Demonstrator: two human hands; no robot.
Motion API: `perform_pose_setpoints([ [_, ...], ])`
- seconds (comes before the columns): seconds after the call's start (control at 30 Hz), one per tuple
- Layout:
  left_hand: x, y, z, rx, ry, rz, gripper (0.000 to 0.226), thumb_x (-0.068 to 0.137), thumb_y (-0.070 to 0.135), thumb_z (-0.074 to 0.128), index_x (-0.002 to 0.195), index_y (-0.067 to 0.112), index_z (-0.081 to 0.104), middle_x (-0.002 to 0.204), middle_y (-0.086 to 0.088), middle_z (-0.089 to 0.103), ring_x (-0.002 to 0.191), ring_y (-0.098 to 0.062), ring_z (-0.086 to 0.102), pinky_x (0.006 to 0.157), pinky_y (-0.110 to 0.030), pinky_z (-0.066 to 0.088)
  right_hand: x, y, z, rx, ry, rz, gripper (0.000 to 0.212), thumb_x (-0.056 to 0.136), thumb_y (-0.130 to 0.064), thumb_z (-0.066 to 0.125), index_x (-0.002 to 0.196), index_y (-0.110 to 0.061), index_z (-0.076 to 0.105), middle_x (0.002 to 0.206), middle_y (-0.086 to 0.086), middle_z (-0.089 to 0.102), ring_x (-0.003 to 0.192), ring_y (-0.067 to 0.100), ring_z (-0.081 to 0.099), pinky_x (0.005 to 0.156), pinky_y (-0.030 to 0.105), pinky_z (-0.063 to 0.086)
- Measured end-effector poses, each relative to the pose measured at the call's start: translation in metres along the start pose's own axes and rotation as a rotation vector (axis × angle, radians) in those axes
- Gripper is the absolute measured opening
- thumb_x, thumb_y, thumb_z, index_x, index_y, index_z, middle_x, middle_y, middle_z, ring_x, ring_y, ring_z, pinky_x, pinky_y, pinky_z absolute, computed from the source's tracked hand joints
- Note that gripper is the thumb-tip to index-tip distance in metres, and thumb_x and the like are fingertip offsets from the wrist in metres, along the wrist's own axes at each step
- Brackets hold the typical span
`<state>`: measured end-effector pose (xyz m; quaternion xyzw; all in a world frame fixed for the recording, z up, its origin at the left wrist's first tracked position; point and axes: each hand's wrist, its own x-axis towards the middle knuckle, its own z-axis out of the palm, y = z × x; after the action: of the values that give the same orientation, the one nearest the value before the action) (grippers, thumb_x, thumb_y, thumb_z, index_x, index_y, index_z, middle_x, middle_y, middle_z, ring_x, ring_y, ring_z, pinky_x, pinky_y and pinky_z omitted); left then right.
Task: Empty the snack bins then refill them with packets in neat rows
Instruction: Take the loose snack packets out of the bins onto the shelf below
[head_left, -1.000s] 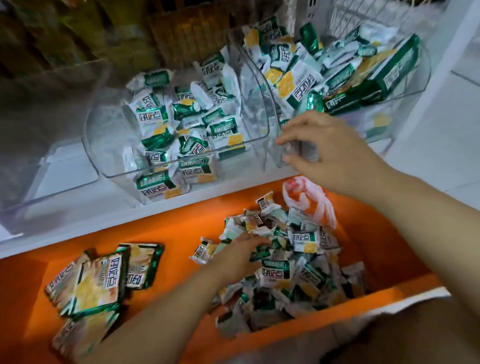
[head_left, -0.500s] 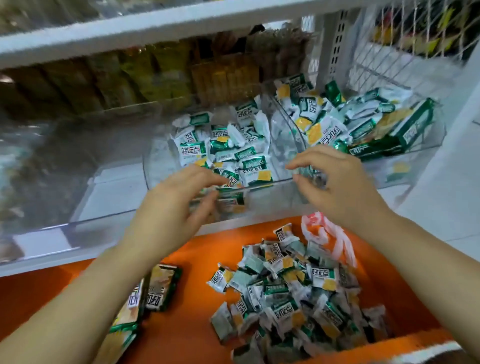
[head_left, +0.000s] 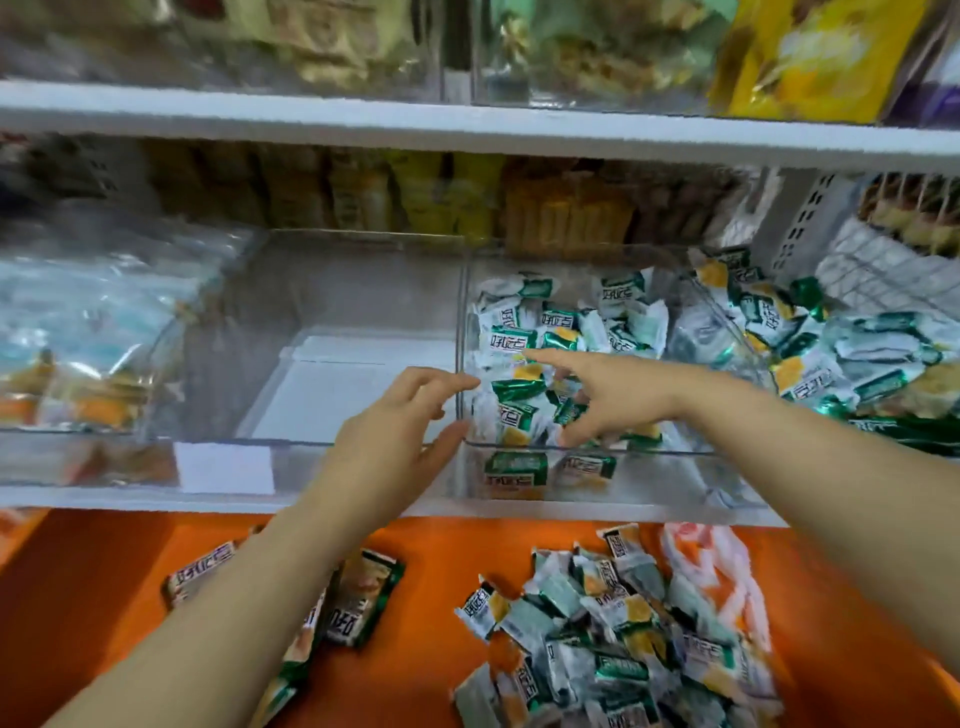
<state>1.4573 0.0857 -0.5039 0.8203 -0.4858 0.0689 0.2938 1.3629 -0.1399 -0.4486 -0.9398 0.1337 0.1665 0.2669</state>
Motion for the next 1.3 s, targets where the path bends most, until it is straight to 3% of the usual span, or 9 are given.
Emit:
perform_pose_setpoints([
  [0.1,0.000,-0.002,-0.002,-0.033,-0.021,0.001,0.038,0.094,0.037,0.053,0.131,0.040,0.048,0.128,0.014,0.046,0.098,-0.001,0.060,0.069,-0.032,0.054,0.026,0.002,-0.001,-0.100,-0.108,0.008,0.110,0.075,-0.017,0.080,0.145,-0.055,0.004,0.160,-0.003,0.008,0.118,0.042,0.053,0.085,0.047,0.055],
  [0.17,-0.002,-0.004,-0.002,-0.035,-0.023,0.001,0.039,0.094,0.038,0.052,0.132,0.041,0.046,0.130,0.014,0.046,0.098,-0.002,0.060,0.069,-0.032,0.054,0.041,0.006,0.002,-0.199,-0.124,-0.022,0.110,0.071,-0.025,0.082,0.146,-0.051,0.006,0.159,-0.008,0.009,0.119,0.042,0.052,0.093,0.053,0.050],
  [0.37,0.000,-0.008,0.001,-0.071,-0.001,0.002,0.039,0.093,0.038,0.054,0.131,0.042,0.048,0.130,0.012,0.048,0.097,-0.005,0.062,0.064,-0.027,0.050,0.057,0.007,-0.003,-0.067,-0.065,0.059,0.088,0.078,-0.019,0.078,0.146,-0.038,0.026,0.158,-0.002,0.015,0.088,0.019,0.063,0.070,0.040,0.060],
  [0.53,0.002,-0.010,0.004,-0.086,-0.012,-0.004,0.041,0.093,0.041,0.052,0.133,0.045,0.044,0.131,0.015,0.045,0.097,-0.006,0.061,0.069,-0.025,0.052,0.064,-0.002,-0.001,0.037,-0.067,0.180,0.085,0.076,-0.036,0.078,0.144,-0.042,0.028,0.152,-0.003,0.022,0.118,0.025,0.049,0.069,0.037,0.060],
  [0.7,0.003,-0.011,0.006,-0.096,0.008,-0.003,0.041,0.093,0.038,0.054,0.133,0.043,0.046,0.129,0.014,0.046,0.097,-0.006,0.061,0.068,-0.025,0.052,0.081,-0.001,0.012,-0.170,0.026,0.083,0.097,0.071,-0.036,0.082,0.148,-0.032,0.023,0.155,0.002,0.028,0.136,0.024,0.036,0.107,0.035,0.036],
  [0.93,0.002,-0.012,0.007,-0.122,0.021,0.017,0.042,0.092,0.037,0.057,0.133,0.043,0.047,0.126,0.011,0.049,0.090,-0.013,0.065,0.064,-0.033,0.055,0.069,0.006,0.016,-0.171,0.033,0.046,0.086,0.072,-0.033,0.082,0.142,-0.031,0.032,0.147,0.000,0.040,0.113,0.017,0.052,0.098,0.031,0.041],
  [1.03,0.004,-0.012,0.007,-0.121,0.013,0.008,0.042,0.093,0.039,0.055,0.134,0.044,0.046,0.128,0.012,0.047,0.092,-0.014,0.064,0.066,-0.033,0.055,0.073,0.004,0.020,-0.181,0.028,0.029,0.090,0.070,-0.032,0.083,0.143,-0.031,0.030,0.141,0.003,0.046,0.086,0.012,0.056,0.084,0.027,0.043],
  [1.17,0.003,-0.012,0.007,-0.128,0.004,-0.006,0.043,0.093,0.039,0.055,0.134,0.044,0.045,0.130,0.013,0.045,0.096,-0.012,0.063,0.070,-0.034,0.055,0.074,0.004,0.021,-0.220,0.072,0.043,0.087,0.068,-0.029,0.085,0.140,-0.032,0.035,0.135,0.005,0.052,0.091,0.015,0.054,0.085,0.030,0.043],
  [1.3,0.003,-0.013,0.006,-0.143,0.026,0.015,0.042,0.092,0.038,0.056,0.133,0.043,0.047,0.128,0.012,0.047,0.095,-0.012,0.063,0.069,-0.034,0.056,0.063,0.003,0.021,-0.204,0.139,0.030,0.075,0.071,-0.021,0.082,0.134,-0.030,0.043,0.126,0.003,0.055,0.087,0.013,0.054,0.073,0.024,0.039],
])
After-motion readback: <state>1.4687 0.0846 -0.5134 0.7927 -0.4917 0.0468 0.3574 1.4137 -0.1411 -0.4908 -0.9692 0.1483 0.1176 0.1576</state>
